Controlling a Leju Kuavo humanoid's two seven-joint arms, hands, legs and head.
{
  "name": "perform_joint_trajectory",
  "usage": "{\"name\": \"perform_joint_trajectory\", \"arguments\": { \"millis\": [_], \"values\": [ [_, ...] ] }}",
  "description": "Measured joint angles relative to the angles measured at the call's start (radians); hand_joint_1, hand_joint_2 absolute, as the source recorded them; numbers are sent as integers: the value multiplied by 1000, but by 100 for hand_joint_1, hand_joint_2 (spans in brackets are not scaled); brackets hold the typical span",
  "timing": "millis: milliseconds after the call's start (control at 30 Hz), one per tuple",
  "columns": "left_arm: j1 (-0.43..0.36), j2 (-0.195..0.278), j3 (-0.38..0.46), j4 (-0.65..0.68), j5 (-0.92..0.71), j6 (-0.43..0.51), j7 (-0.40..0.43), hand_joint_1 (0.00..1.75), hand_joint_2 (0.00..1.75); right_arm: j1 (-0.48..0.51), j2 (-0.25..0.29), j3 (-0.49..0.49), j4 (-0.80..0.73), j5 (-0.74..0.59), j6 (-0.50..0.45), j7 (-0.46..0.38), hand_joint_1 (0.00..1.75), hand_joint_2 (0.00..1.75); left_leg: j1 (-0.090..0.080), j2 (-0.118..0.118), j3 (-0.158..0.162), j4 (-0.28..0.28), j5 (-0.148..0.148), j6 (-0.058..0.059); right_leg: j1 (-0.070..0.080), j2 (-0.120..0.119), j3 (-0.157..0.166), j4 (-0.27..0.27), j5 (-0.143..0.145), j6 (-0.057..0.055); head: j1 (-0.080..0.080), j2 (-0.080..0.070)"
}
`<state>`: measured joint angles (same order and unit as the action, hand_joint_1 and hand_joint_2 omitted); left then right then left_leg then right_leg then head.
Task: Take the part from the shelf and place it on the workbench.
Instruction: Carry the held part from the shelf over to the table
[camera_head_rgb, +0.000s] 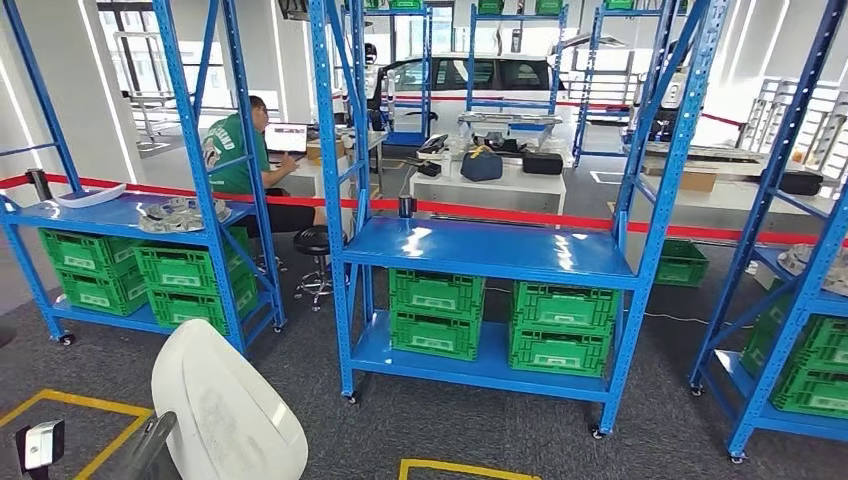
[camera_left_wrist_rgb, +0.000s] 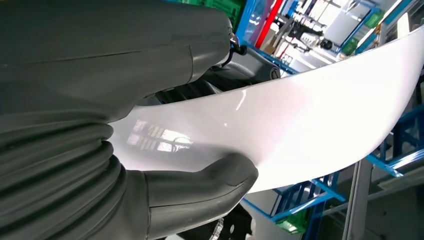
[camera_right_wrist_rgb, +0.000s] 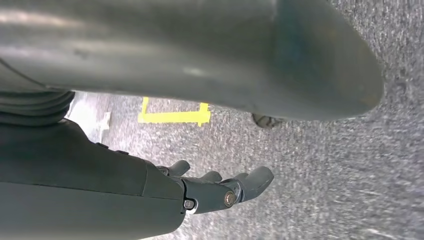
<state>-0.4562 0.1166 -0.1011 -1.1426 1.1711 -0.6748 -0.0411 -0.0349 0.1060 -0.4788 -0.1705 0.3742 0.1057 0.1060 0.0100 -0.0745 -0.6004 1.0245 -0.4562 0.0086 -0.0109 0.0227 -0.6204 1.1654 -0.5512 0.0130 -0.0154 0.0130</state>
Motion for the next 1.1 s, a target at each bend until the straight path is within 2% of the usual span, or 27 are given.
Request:
{"name": "perform_joint_trajectory", "arguments": {
  "millis": [67, 100, 167, 200, 267, 300, 333, 367, 400, 433, 467, 500, 567, 600, 633, 667, 700, 767, 800, 833, 867, 900, 933, 967, 1000, 1067, 1100],
  "values": [
    [-1, 0, 0, 0, 0, 0, 0, 175, 175, 0, 0, 0, 0, 0, 0, -1, 0, 0, -1, -24, -7, 4, 4, -9, 1, 38, 55, -112, 38, -8, 0, 0],
    [-1, 0, 0, 0, 0, 0, -1, 175, 175, 0, -1, 0, 0, 0, 0, 0, 0, 0, 0, -34, -11, 4, 7, -16, 2, 47, 64, -134, 41, -11, 0, 0],
    [0, 1, 0, 0, 0, 0, -1, 175, 175, -1, 0, 0, 0, 0, 0, 1, 0, 0, 2, -56, -18, -2, 16, -31, 3, 29, 65, -140, 45, -18, 0, 0],
    [1, 2, 0, 0, 0, 0, -1, 175, 175, -3, 0, 0, 0, 0, 0, 1, 0, 0, 2, -50, -21, -2, 16, -37, 1, 16, 66, -146, 49, -25, -1, 0],
    [-2, 5, 0, 1, 0, -1, -1, 175, 175, -4, 1, 0, 0, 0, 0, 1, 0, 0, -1, -1, -45, 41, -11, -44, -3, -9, 69, -157, 58, -39, -4, 0],
    [-3, 6, 0, 2, 0, -1, -1, 175, 175, -3, 1, -1, 0, 0, 0, 1, 0, 0, -1, 33, -68, 92, -41, -47, -2, -21, 69, -159, 59, -43, -5, 0],
    [-4, 6, 0, 3, 0, -1, -1, 175, 175, -2, 1, -1, 0, 0, 0, 1, 0, 0, 0, 53, -98, 158, -74, -50, -2, -33, 68, -160, 59, -45, -7, 0],
    [-2, 5, 0, 4, 0, -1, 0, 175, 175, 0, 1, -1, 0, 0, 0, 1, 0, 0, 2, 62, -125, 221, -99, -54, -1, -47, 67, -159, 59, -45, -7, 0],
    [0, 5, 0, 6, 0, -1, 0, 175, 175, 1, 1, -1, 0, 0, 0, 1, 0, 0, 3, 66, -140, 259, -109, -57, -1, -61, 67, -159, 59, -46, -7, 0],
    [2, 5, 0, 7, 0, -1, 0, 175, 175, 1, 1, -2, 0, 0, 0, 1, 0, 0, 5, 69, -138, 263, -102, -59, -1, -75, 66, -158, 59, -45, -7, 0],
    [2, 5, 0, 8, 0, -1, 0, 175, 175, 0, 1, -2, 0, 0, 0, 1, 0, 0, 6, 76, -113, 222, -78, -60, -1, -89, 66, -157, 58, -44, -7, 0],
    [1, 5, 0, 8, 0, -1, 0, 175, 175, -1, 1, -2, 0, 0, 0, 1, 0, 0, 6, 94, -73, 154, -47, -60, -1, -101, 67, -156, 56, -42, -7, 0],
    [-3, 5, 0, 8, 0, -2, -1, 175, 175, -1, 1, -2, 0, 0, 0, 1, 0, 0, -1, 135, -5, 32, -10, -50, 4, -125, 68, -150, 51, -32, -6, 0],
    [-4, 5, 0, 8, 0, -2, -2, 175, 175, -1, 1, -2, 0, 0, 0, 1, 0, 0, -4, 146, 9, 3, -6, -43, 7, -135, 69, -148, 49, -27, -6, 0],
    [-4, 5, 0, 7, 0, -3, -2, 175, 175, -2, 1, -2, 0, 1, 0, 0, 0, 0, -7, 142, 9, -4, -8, -35, 10, -145, 69, -148, 48, -21, -5, 0],
    [-2, 7, 1, 7, -1, -4, -4, 175, 175, -2, 1, -2, 0, 1, 0, 0, 0, 0, -7, 128, 6, -5, -4, -26, 10, -156, 71, -149, 48, -16, -4, 0],
    [0, 9, 1, 5, -1, -5, -4, 175, 175, -4, 1, -2, 0, 2, 0, 0, 0, 0, -6, 116, 4, -6, 0, -20, 8, -153, 72, -148, 46, -9, -3, 0],
    [3, 12, 4, -2, -1, -8, -6, 175, 175, -5, 1, -2, 0, 6, 0, 2, 0, 0, -1, 93, 1, -11, 7, -7, 3, -103, 57, -108, 16, 2, -2, 0],
    [4, 13, 6, -7, -1, -8, -7, 175, 175, -4, 1, -1, 0, 8, 0, 5, 0, 0, 1, 83, -1, -12, 10, -2, 0, -67, 35, -58, -14, 7, -1, 0],
    [6, 13, 7, -9, -1, -9, -7, 175, 175, -2, 1, -1, 0, 11, 0, 9, 0, 0, 1, 71, -4, -12, 12, 1, 0, -43, 3, 9, -49, 8, 0, 0],
    [10, 14, 8, -12, -2, -9, -7, 175, 175, 1, 1, -1, 0, 12, 0, 12, 0, 0, 1, 58, -6, -11, 14, 3, 0, -32, -30, 80, -78, 9, 1, 0],
    [15, 13, 8, -13, -2, -9, -7, 175, 175, 3, 1, -1, 0, 13, -1, 15, 0, 0, 0, 43, -9, -10, 15, 4, 0, -29, -55, 129, -90, 9, 1, 0],
    [22, 14, 9, -16, -1, -9, -8, 175, 175, 5, 1, -1, 0, 13, -1, 15, 0, 0, 0, 27, -11, -9, 16, 4, 0, -27, -64, 144, -84, 8, 1, 0],
    [29, 15, 12, -19, -1, -9, -9, 175, 175, 5, 1, -2, 0, 13, -1, 15, 0, 0, 0, 12, -12, -7, 17, 2, 0, -24, -53, 117, -58, 5, 1, 0],
    [34, 16, 15, -23, 2, -12, -12, 175, 175, 5, 1, -2, 0, 12, -1, 14, 0, 0, 0, -3, -12, -5, 18, 0, -1, -12, -23, 54, -20, 2, 1, 0],
    [41, 23, 26, -33, 12, -17, -23, 175, 175, 5, 1, -1, 0, 15, 2, 9, 0, 0, 1, -29, -17, 0, 20, -8, -3, 41, 40, -80, 32, -8, 1, 0],
    [45, 29, 33, -41, 18, -18, -30, 175, 175, 5, 1, -1, 0, 20, 6, 6, 0, 0, 1, -40, -21, 1, 21, -15, -2, 60, 57, -119, 41, -11, 1, 0]
  ]
}}
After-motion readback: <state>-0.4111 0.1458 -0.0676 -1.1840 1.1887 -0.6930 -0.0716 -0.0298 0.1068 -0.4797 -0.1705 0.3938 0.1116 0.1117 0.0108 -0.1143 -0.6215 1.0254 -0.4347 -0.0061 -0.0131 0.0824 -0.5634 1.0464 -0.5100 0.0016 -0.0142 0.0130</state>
